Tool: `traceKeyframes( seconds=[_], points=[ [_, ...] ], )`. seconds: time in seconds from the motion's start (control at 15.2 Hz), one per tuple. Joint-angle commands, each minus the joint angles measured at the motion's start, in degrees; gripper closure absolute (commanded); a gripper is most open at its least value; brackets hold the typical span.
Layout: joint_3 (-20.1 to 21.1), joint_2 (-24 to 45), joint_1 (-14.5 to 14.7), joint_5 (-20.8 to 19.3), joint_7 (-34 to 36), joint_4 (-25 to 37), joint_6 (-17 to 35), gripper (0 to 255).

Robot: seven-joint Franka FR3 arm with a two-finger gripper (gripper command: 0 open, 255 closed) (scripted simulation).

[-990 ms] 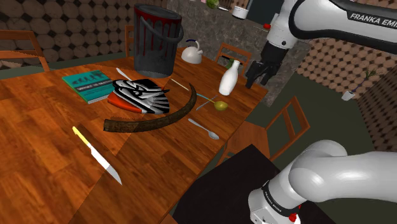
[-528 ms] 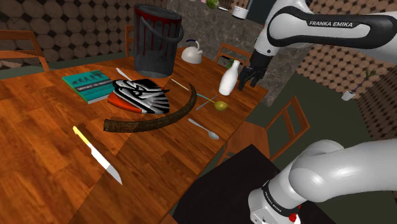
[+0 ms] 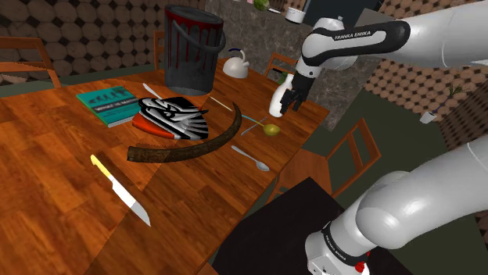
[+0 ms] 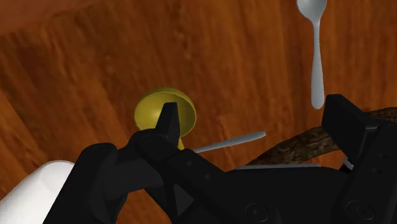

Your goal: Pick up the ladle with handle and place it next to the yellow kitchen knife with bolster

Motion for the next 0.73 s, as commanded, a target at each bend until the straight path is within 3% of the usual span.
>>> traceKeyframes(
  seconds=[0.0,0.33,0.66],
  points=[
    [-1.47,5.17,0.19,1.93,-3.78,2.44,1.87,0],
    [-3.02,17.82,-0.31,7.94,-12.51,9.86,4.26,0],
    [-2.22,30.56,-2.57,13.82,-20.09,19.34,4.36,0]
  ],
)
